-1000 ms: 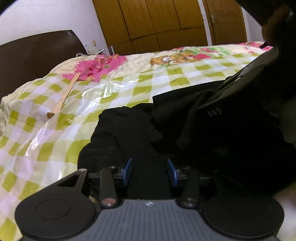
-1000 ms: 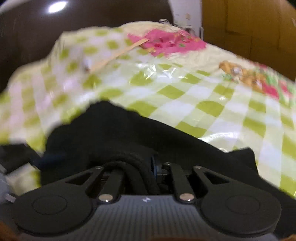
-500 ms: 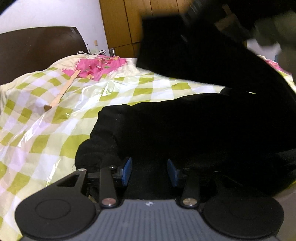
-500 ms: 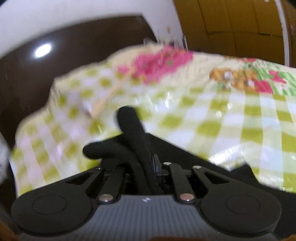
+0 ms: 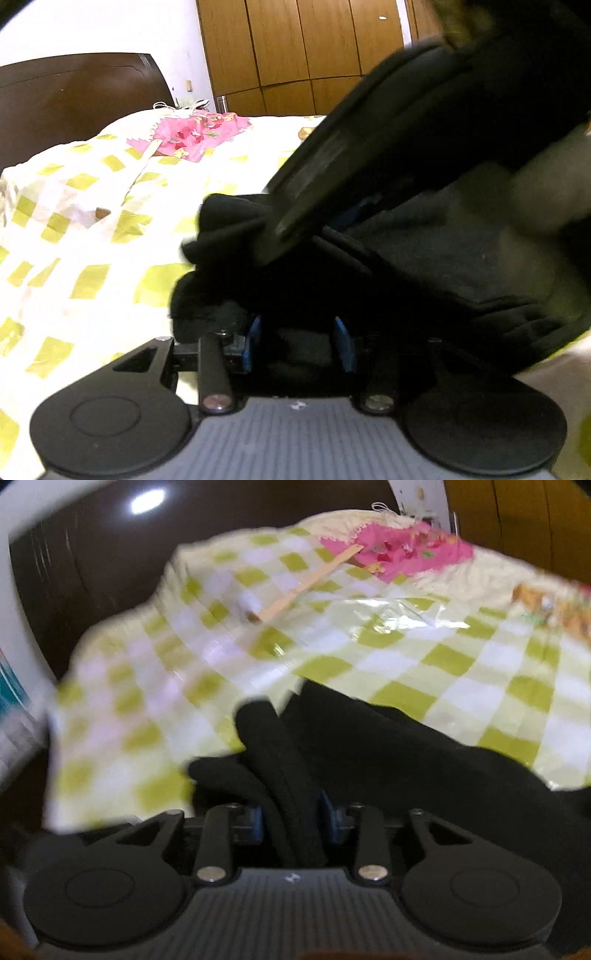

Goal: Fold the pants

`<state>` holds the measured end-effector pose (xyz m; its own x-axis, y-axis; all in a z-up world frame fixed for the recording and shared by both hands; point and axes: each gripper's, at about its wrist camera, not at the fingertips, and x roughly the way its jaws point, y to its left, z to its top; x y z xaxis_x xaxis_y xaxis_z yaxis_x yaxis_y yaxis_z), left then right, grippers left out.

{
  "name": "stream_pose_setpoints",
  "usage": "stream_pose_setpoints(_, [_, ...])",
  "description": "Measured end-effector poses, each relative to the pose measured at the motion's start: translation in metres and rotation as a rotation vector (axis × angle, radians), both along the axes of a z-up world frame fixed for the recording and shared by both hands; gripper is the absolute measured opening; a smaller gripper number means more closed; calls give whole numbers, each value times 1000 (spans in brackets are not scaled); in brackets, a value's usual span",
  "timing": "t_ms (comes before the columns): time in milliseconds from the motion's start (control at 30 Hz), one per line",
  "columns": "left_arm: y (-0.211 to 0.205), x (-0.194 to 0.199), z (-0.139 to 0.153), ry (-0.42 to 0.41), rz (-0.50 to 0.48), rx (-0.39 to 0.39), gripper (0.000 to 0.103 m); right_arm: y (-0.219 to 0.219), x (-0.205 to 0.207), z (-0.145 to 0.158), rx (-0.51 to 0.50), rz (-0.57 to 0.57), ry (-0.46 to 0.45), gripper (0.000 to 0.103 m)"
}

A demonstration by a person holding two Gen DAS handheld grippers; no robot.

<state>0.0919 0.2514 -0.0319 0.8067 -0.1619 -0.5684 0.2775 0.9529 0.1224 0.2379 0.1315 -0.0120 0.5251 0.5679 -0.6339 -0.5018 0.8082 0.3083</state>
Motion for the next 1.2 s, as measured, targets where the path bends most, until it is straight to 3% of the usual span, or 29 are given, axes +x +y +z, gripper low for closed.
stream_pose_setpoints(167, [4, -16, 31, -75, 5, 14, 55, -57, -33, 38, 88, -29, -17, 36])
stream_pose_setpoints(267, [-8, -11, 48, -134, -26, 1, 55, -113, -56, 51, 35, -184, -26, 47])
stream_pose_setpoints(367, [-30, 7, 49, -151, -86, -38, 58, -180, -80, 47, -78, -409, -3, 47])
stream_pose_setpoints(433, [-51, 24, 29, -99, -129, 2, 59, -223, -95, 38, -133, -573, 51, 49])
stream_pose_setpoints(500, [-67, 39, -4, 22, -154, 55, 59, -256, -105, 24, -54, -662, 130, 49])
stream_pose_setpoints(533, [-69, 40, -15, 39, -149, 69, 59, -267, -106, 16, 15, -675, 177, 49])
stream_pose_setpoints(600, [-77, 37, -10, 32, -145, 92, 58, -279, -100, -4, 148, -644, 257, 49])
stream_pose_setpoints(700, [-82, 41, 11, -4, -148, 100, 58, -283, -94, -28, 225, -581, 286, 56])
stream_pose_setpoints(767, [-93, 46, 18, -31, -166, 124, 58, -290, -91, -37, 220, -559, 300, 54])
stream_pose_setpoints(800, [-94, 41, 20, -36, -179, 124, 58, -299, -93, -38, 268, -551, 316, 54])
stream_pose_setpoints(1000, [-127, 46, 14, 5, -235, 96, 58, -325, -93, -55, 510, -517, 369, 58])
stream_pose_setpoints(1067, [-129, 46, 15, 11, -240, 82, 58, -319, -82, -61, 546, -471, 365, 65])
stream_pose_setpoints(1200, [-131, 46, 12, 30, -239, 97, 59, -318, -70, -69, 625, -435, 385, 63])
